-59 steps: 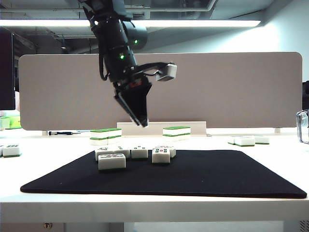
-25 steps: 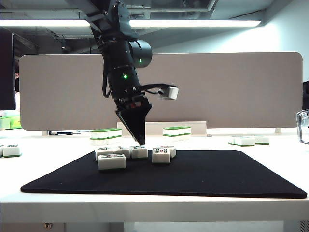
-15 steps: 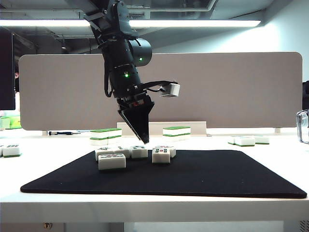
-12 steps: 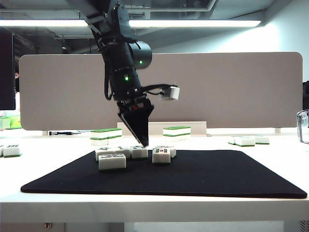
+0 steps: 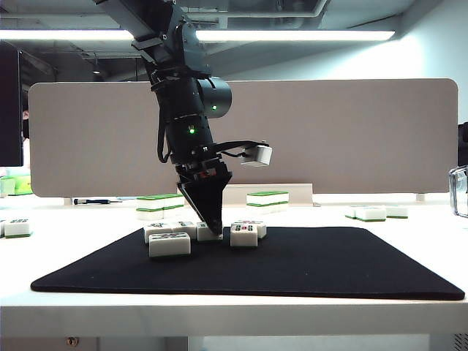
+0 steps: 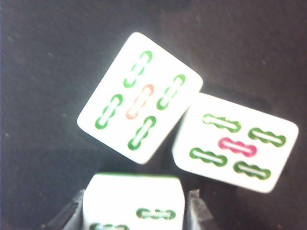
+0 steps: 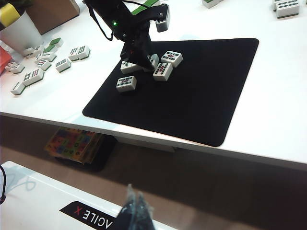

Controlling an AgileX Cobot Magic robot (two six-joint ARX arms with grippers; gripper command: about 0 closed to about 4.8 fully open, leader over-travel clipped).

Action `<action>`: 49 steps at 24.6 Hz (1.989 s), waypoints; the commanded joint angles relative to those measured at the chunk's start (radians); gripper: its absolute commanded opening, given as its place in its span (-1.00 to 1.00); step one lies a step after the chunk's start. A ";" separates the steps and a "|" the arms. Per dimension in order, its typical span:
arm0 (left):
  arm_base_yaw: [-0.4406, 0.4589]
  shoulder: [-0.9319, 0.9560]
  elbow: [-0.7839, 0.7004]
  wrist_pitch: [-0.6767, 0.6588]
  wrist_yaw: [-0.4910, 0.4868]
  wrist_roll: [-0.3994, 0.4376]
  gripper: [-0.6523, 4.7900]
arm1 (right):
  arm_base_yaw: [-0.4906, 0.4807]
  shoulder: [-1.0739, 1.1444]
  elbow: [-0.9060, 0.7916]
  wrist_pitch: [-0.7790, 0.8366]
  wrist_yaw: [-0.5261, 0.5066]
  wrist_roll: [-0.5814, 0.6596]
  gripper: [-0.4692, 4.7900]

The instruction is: Align six mahjong tiles in a row on the table.

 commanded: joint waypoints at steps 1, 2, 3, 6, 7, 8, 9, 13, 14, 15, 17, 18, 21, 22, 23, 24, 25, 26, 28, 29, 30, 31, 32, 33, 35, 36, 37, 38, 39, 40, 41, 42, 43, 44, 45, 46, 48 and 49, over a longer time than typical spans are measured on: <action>0.000 -0.023 0.005 0.004 -0.035 0.000 0.23 | 0.001 -0.012 0.003 0.009 0.002 -0.003 -0.82; 0.002 -0.023 0.005 0.004 -0.038 0.000 0.23 | 0.001 -0.012 0.003 0.009 0.002 -0.003 -0.82; 0.004 -0.022 0.005 0.006 -0.037 0.000 0.22 | 0.001 -0.012 0.003 0.009 0.002 -0.002 -0.82; 0.004 -0.021 0.005 0.012 -0.030 0.000 0.22 | 0.001 -0.012 0.003 0.009 0.002 -0.002 -0.82; 0.004 -0.021 0.005 0.010 -0.031 0.000 0.22 | 0.001 -0.012 0.003 0.009 0.002 -0.002 -0.82; 0.005 -0.021 0.005 0.006 -0.031 0.000 0.22 | 0.001 -0.012 0.003 0.009 0.002 -0.002 -0.82; 0.006 -0.021 0.005 0.005 -0.031 0.000 0.22 | 0.001 -0.012 0.003 0.009 0.002 -0.002 -0.82; 0.006 -0.020 0.004 0.013 -0.031 0.000 0.22 | 0.001 -0.012 0.003 0.009 0.002 -0.002 -0.82; 0.006 -0.020 0.003 0.015 -0.031 0.000 0.18 | 0.001 -0.012 0.003 0.009 0.002 -0.002 -0.82; 0.006 -0.020 0.003 0.014 -0.032 0.000 0.02 | 0.001 -0.012 0.003 0.009 0.002 -0.003 -0.82; 0.006 -0.020 0.003 0.016 -0.034 0.001 -0.13 | 0.001 -0.012 0.003 0.009 0.002 -0.002 -0.82; 0.006 -0.020 0.003 0.016 -0.034 0.001 -0.13 | 0.001 -0.012 0.003 0.009 0.002 -0.003 -0.82; 0.007 -0.019 0.003 0.013 -0.034 0.000 -0.13 | 0.001 -0.012 0.003 0.009 0.002 -0.002 -0.82; 0.007 -0.019 0.003 0.010 -0.034 0.000 -0.13 | 0.001 -0.012 0.003 0.009 0.002 -0.002 -0.82; 0.007 -0.019 0.003 0.007 -0.034 0.000 -0.13 | 0.001 -0.012 0.003 0.009 0.002 -0.003 -0.82; 0.007 -0.020 0.004 0.007 -0.034 0.000 -0.12 | 0.001 -0.012 0.003 0.009 0.002 -0.003 -0.82; 0.007 -0.027 0.006 0.005 -0.034 -0.023 -0.12 | 0.001 -0.012 0.003 0.009 0.002 -0.003 -0.82; 0.007 -0.037 0.006 0.006 -0.034 -0.040 -0.11 | 0.001 -0.012 0.003 0.009 0.002 -0.003 -0.82; 0.007 -0.068 0.009 0.019 -0.053 -0.045 -0.10 | 0.001 -0.012 0.003 0.009 0.002 -0.003 -0.82; 0.007 -0.086 0.024 0.042 -0.071 -0.045 -0.11 | 0.001 -0.012 0.003 0.009 0.002 -0.003 -0.82; 0.008 -0.087 0.032 0.059 -0.079 -0.045 -0.11 | 0.001 -0.012 0.003 0.009 0.002 -0.003 -0.82; 0.013 -0.087 0.051 0.095 -0.082 -0.051 -0.11 | 0.001 -0.012 0.003 0.009 0.002 -0.002 -0.82; 0.013 -0.085 0.051 0.133 -0.082 -0.064 -0.11 | 0.001 -0.012 0.003 0.009 0.002 -0.002 -0.82; 0.013 -0.079 0.051 0.176 -0.083 -0.093 -0.13 | 0.001 -0.012 0.003 0.009 0.002 -0.002 -0.82; 0.013 -0.053 0.051 0.237 -0.085 -0.113 -0.13 | 0.001 -0.012 0.003 0.009 0.001 -0.002 -0.82; 0.013 -0.035 0.051 0.255 -0.101 -0.125 -0.14 | 0.001 -0.012 0.003 0.008 0.001 -0.002 -0.82; 0.013 -0.024 0.051 0.262 -0.119 -0.125 -0.22 | 0.001 -0.012 0.003 0.009 0.001 -0.002 -0.82; 0.013 -0.005 0.051 0.270 -0.156 -0.124 -0.31 | 0.001 -0.012 0.003 0.008 0.001 -0.002 -0.82; 0.013 0.013 0.051 0.282 -0.182 -0.125 -0.33 | 0.001 -0.012 0.003 0.008 0.001 -0.002 -0.82; 0.015 0.022 0.050 0.285 -0.192 -0.130 -0.33 | 0.001 -0.012 0.003 0.009 0.001 -0.002 -0.82; 0.016 0.030 0.050 0.290 -0.191 -0.141 -0.33 | 0.001 -0.012 0.003 0.008 0.001 -0.002 -0.82; 0.016 0.035 0.049 0.292 -0.191 -0.144 -0.33 | 0.001 -0.012 0.003 0.009 0.001 -0.002 -0.82; 0.016 0.042 0.049 0.292 -0.191 -0.152 -0.33 | 0.001 -0.012 0.003 0.008 0.002 -0.002 -0.82; 0.017 0.045 0.048 0.290 -0.191 -0.160 -0.33 | 0.001 -0.012 0.003 0.008 0.001 -0.002 -0.82; 0.016 0.049 0.048 0.288 -0.191 -0.161 -0.33 | 0.001 -0.012 0.003 0.008 0.002 -0.002 -0.82; 0.016 0.050 0.048 0.282 -0.191 -0.161 -0.33 | 0.001 -0.012 0.003 0.009 0.002 -0.002 -0.82; 0.016 0.050 0.048 0.271 -0.189 -0.161 -0.33 | 0.001 -0.012 0.003 0.009 0.002 -0.002 -0.82; 0.016 0.050 0.048 0.265 -0.190 -0.164 -0.33 | 0.001 -0.012 0.003 0.009 0.002 -0.002 -0.82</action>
